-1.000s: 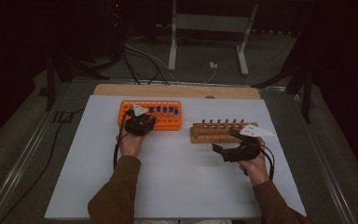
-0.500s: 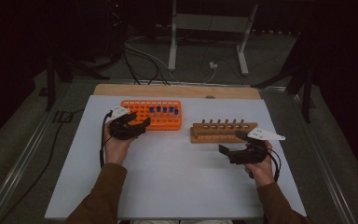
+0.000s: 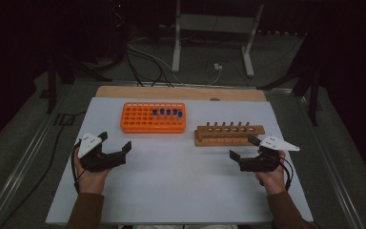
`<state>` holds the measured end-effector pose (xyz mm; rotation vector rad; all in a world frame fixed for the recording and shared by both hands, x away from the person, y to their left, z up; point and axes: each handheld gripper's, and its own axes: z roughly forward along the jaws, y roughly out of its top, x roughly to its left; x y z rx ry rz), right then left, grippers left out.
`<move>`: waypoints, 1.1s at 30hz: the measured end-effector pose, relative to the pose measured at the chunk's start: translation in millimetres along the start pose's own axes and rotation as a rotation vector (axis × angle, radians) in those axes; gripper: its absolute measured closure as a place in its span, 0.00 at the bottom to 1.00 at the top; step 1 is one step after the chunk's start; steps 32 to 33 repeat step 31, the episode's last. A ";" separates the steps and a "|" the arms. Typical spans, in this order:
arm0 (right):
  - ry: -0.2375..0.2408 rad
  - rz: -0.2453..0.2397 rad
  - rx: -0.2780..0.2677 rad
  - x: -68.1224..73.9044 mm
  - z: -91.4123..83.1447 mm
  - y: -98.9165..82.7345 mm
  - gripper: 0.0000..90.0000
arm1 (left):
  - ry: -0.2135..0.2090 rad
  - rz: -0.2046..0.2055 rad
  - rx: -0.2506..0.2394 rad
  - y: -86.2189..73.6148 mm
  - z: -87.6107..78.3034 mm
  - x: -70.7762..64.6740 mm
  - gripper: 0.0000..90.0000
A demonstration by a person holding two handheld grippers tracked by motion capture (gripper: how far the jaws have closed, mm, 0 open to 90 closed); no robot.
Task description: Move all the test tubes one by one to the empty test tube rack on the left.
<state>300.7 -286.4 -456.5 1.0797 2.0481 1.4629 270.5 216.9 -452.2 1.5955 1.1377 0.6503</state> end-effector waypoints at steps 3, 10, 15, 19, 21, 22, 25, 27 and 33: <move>-0.001 0.009 -0.005 -0.8 -1.8 -3.3 0.00 | -0.004 0.027 0.012 -6.2 -8.4 -2.7 0.01; -0.007 0.013 -0.019 0.2 -3.5 -8.3 0.00 | 0.013 0.055 0.009 -19.2 -18.4 -4.4 0.01; -0.016 0.021 -0.021 -0.4 -4.2 -13.1 0.00 | 0.029 0.065 -0.005 -24.1 -25.0 -5.5 0.01; -0.019 0.022 -0.032 0.1 -6.3 -14.6 0.00 | 0.058 0.067 -0.040 -23.1 -33.2 -3.2 0.01; -0.021 0.024 -0.035 0.0 -6.6 -15.2 0.00 | 0.075 0.070 -0.045 -23.2 -35.7 -2.2 0.01; -0.023 0.025 -0.037 -0.2 -6.6 -15.6 0.00 | 0.077 0.068 -0.044 -23.0 -36.7 -1.6 0.01; -0.028 0.027 -0.035 -0.4 -7.0 -16.8 0.00 | 0.077 0.054 -0.058 -22.5 -39.2 -0.8 0.01; -0.029 0.027 -0.034 -0.8 -7.1 -17.6 0.00 | 0.079 0.051 -0.057 -22.8 -39.1 -0.6 0.01; -0.035 0.032 -0.036 -1.1 -8.3 -17.9 0.00 | 0.076 0.047 -0.052 -24.2 -37.7 -0.9 0.01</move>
